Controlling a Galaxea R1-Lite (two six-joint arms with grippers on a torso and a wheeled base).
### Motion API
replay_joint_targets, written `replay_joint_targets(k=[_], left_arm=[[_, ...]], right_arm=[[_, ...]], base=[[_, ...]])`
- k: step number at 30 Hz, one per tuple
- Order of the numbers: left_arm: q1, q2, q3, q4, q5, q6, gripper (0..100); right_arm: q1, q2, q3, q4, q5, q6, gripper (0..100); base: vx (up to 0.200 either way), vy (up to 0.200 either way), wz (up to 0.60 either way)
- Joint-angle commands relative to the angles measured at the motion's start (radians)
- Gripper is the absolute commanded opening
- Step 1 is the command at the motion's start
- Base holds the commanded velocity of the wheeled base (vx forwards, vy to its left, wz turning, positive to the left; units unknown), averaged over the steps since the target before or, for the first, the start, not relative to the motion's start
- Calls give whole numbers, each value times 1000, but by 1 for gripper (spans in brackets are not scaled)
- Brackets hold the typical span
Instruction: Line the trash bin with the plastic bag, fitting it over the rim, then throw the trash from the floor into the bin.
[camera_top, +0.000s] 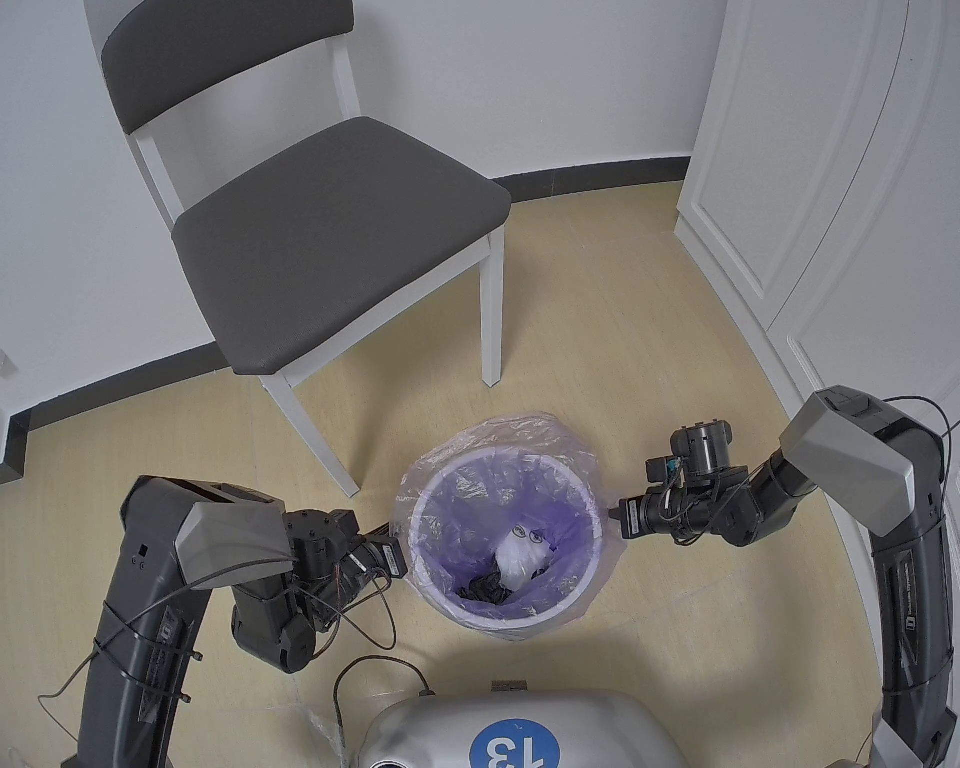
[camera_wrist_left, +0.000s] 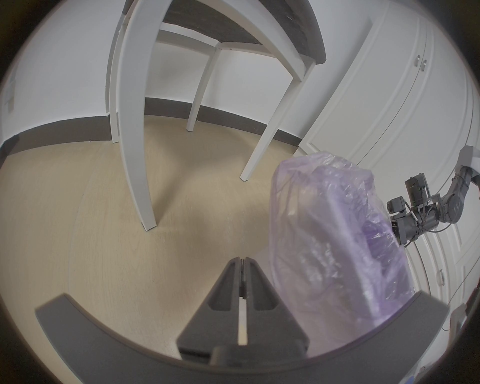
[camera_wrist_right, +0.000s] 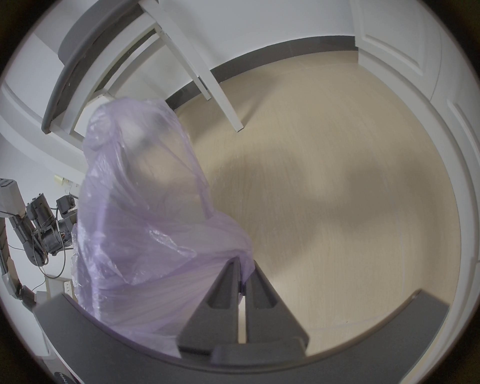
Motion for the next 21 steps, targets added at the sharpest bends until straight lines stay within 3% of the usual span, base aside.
replay_joint_targets(k=[1, 8, 10, 21], left_arm=[[-1, 18, -11, 0, 1, 0, 0], [1, 14, -11, -1, 1, 0, 0], [2, 12, -9, -4, 1, 1, 0], [4, 14, -2, -10, 6, 1, 0]], right_arm=[[1, 36, -75, 73, 1, -2, 0], [3, 89, -206, 177, -25, -24, 0], [3, 131, -289, 225, -71, -51, 0], [32, 212, -487, 409, -112, -124, 0]], base=[[0, 0, 0], [0, 0, 0], [0, 0, 0], [0, 0, 0]])
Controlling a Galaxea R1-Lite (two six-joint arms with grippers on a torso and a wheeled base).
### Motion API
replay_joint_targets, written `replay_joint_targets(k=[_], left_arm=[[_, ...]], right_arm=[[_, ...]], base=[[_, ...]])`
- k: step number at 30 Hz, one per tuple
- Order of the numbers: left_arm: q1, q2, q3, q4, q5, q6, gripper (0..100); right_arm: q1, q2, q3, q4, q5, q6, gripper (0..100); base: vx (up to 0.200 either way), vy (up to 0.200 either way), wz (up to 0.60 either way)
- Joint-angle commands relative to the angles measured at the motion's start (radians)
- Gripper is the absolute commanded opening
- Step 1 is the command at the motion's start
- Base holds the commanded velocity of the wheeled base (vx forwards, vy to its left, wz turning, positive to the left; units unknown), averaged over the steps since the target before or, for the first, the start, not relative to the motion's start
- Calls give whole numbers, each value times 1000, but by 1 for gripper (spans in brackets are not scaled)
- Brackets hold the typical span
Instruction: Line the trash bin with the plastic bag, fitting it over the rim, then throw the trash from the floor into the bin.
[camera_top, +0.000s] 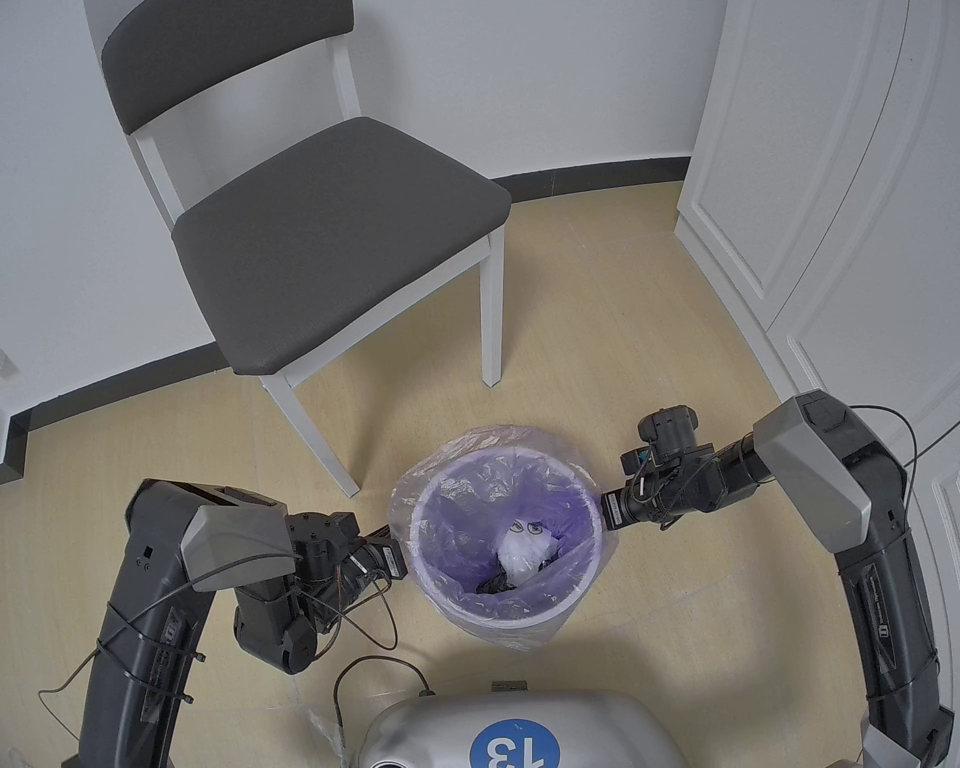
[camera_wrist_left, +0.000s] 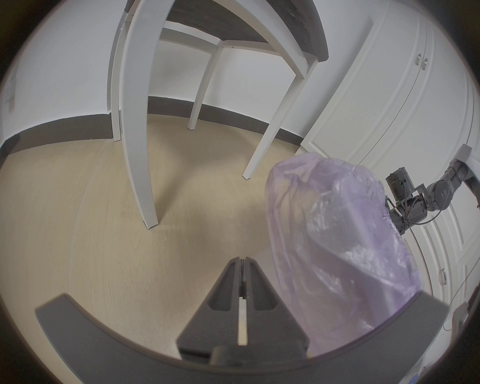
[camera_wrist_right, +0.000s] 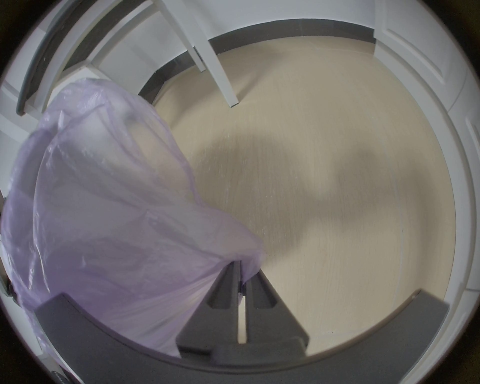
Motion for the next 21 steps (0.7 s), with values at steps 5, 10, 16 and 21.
replay_joint_targets(k=[5, 10, 16, 21], left_arm=[[8, 2, 12, -4, 1, 1, 0], [23, 2, 16, -9, 3, 18, 0], [35, -18, 81, -36, 1, 18, 0], [51, -60, 131, -36, 1, 13, 0]], right_arm=[[20, 40, -40, 35, -23, -31, 0], [14, 24, -21, 35, -24, -36, 0], [12, -52, 55, 27, -24, -25, 100], [9, -141, 133, 12, -37, -22, 100]], base=[[0, 0, 0], [0, 0, 0], [0, 0, 0], [0, 0, 0]])
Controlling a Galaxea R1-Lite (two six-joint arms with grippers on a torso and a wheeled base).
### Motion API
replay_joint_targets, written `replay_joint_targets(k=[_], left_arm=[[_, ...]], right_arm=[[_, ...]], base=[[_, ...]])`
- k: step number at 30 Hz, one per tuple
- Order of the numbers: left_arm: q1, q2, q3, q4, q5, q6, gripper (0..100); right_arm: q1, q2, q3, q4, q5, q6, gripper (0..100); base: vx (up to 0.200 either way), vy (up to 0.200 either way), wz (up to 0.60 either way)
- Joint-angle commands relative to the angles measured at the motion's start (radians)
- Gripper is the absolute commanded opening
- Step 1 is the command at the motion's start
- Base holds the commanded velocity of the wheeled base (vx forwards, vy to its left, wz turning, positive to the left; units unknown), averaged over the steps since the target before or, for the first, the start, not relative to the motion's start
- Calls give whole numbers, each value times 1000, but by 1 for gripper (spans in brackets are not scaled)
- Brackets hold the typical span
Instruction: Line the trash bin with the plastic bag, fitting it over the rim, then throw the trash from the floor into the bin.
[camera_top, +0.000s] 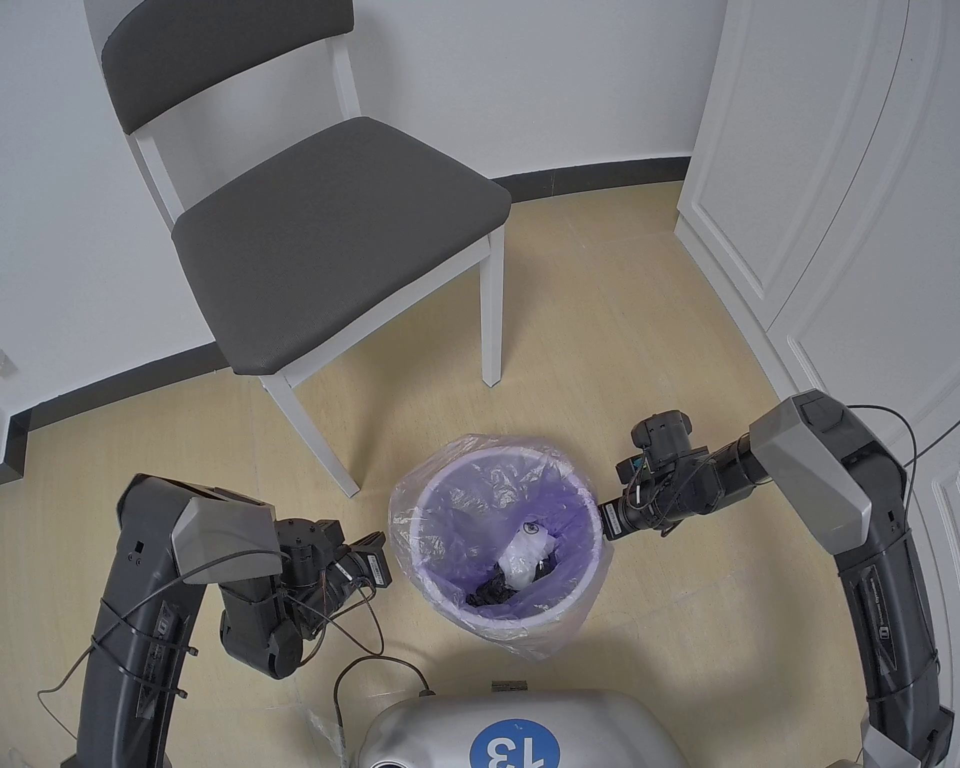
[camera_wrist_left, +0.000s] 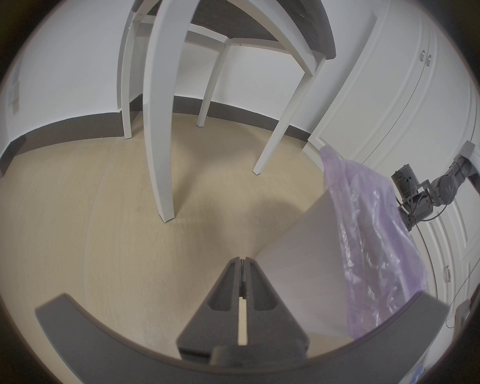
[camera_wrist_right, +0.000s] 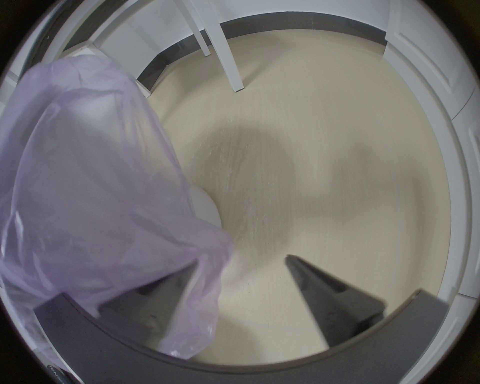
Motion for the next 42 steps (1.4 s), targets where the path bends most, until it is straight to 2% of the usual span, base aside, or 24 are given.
replay_joint_targets(k=[1, 7, 13, 14, 18, 24, 31, 42], left_arm=[[17, -54, 52, -18, -2, -4, 0], [33, -123, 74, -18, -5, -18, 0], [19, -176, 75, -18, 3, -97, 0], [19, -177, 75, -18, 3, -98, 100], [19, -191, 69, -18, -5, -106, 100], [-16, -189, 24, -18, -6, -182, 100], [-56, -120, -34, -18, 3, -185, 100], [-65, -96, -80, -18, 4, -210, 100]], right_arm=[[-2, -107, 73, -17, -14, 3, 100], [-8, -186, 172, -85, -36, 3, 100], [-8, -255, 266, -136, -39, 3, 100], [-8, -261, 275, -139, -39, 3, 100], [-10, -295, 317, -154, -39, 5, 100], [-15, -328, 378, -206, -40, 12, 100], [-15, -356, 438, -261, -42, 12, 100], [-22, -384, 453, -263, -42, 14, 100]], base=[[0, 0, 0], [0, 0, 0], [0, 0, 0], [0, 0, 0], [0, 0, 0], [0, 0, 0], [0, 0, 0], [0, 0, 0]])
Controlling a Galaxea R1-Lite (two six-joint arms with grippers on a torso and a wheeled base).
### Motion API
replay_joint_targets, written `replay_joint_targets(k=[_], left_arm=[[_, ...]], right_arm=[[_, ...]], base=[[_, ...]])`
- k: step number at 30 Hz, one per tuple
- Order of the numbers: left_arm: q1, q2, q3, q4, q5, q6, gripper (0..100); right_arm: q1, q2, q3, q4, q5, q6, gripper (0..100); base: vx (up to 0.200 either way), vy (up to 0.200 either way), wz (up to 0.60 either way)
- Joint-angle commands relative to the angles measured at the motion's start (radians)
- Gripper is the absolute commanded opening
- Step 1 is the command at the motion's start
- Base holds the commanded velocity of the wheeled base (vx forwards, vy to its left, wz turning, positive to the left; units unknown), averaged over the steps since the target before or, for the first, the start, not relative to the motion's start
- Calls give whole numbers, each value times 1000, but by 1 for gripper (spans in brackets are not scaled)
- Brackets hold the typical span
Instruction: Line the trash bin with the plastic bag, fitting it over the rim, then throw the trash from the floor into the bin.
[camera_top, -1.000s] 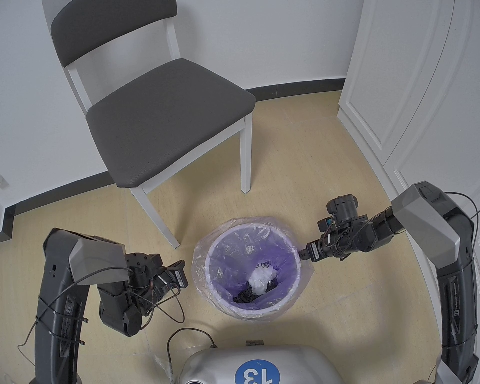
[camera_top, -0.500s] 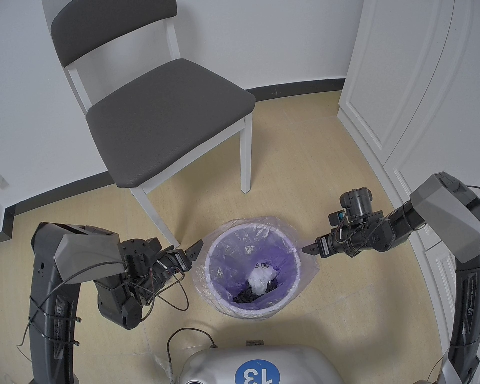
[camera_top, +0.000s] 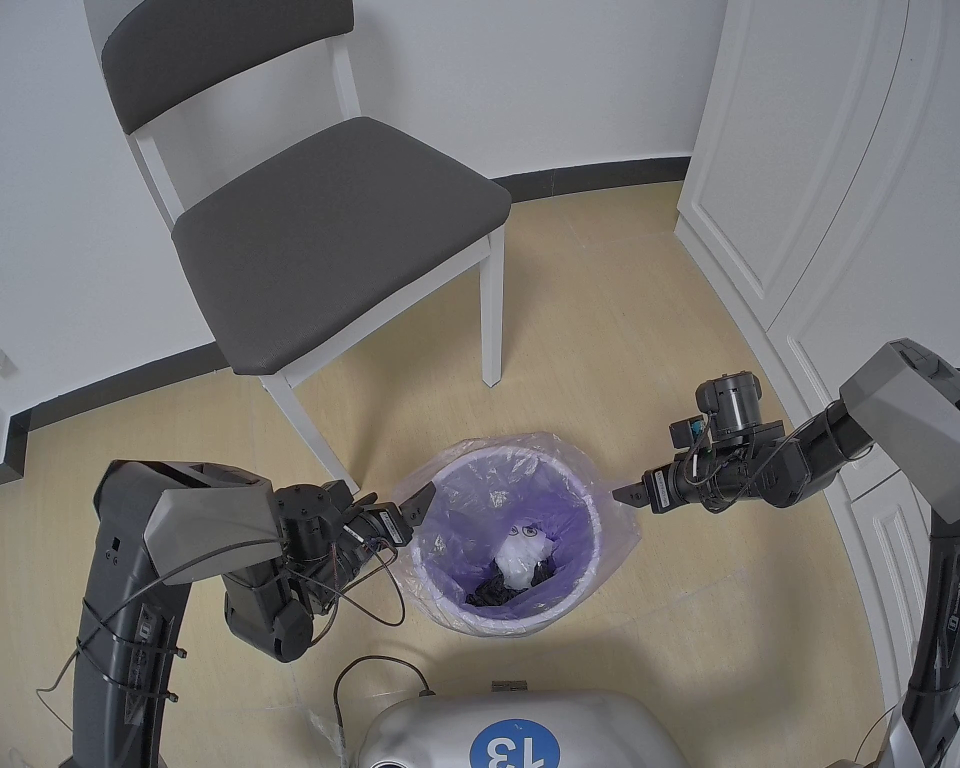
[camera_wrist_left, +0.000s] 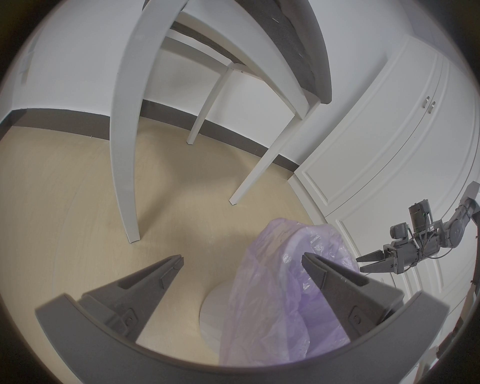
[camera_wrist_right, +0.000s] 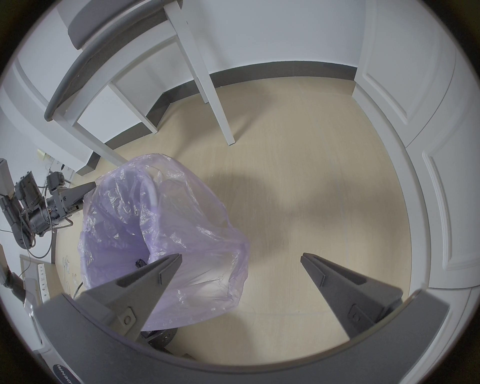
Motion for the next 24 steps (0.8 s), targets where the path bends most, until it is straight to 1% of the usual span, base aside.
replay_joint_targets(k=[1, 2, 7, 15, 24], left_arm=[[-1, 9, -20, -18, 2, -11, 100], [-1, 9, -22, -18, 2, -11, 0], [13, -5, -12, -18, 3, -23, 0], [12, 0, -11, -18, 3, -23, 0], [18, 115, -126, -18, -4, -9, 0]], right_arm=[[-1, -14, 3, 0, 1, 0, 100], [-1, -14, 3, 0, 1, -1, 100], [-1, -14, 11, -15, 1, -1, 100], [-2, -5, 11, -23, 2, -3, 100], [-14, 27, -19, -41, 1, -4, 100]], base=[[0, 0, 0], [0, 0, 0], [0, 0, 0], [0, 0, 0], [0, 0, 0]])
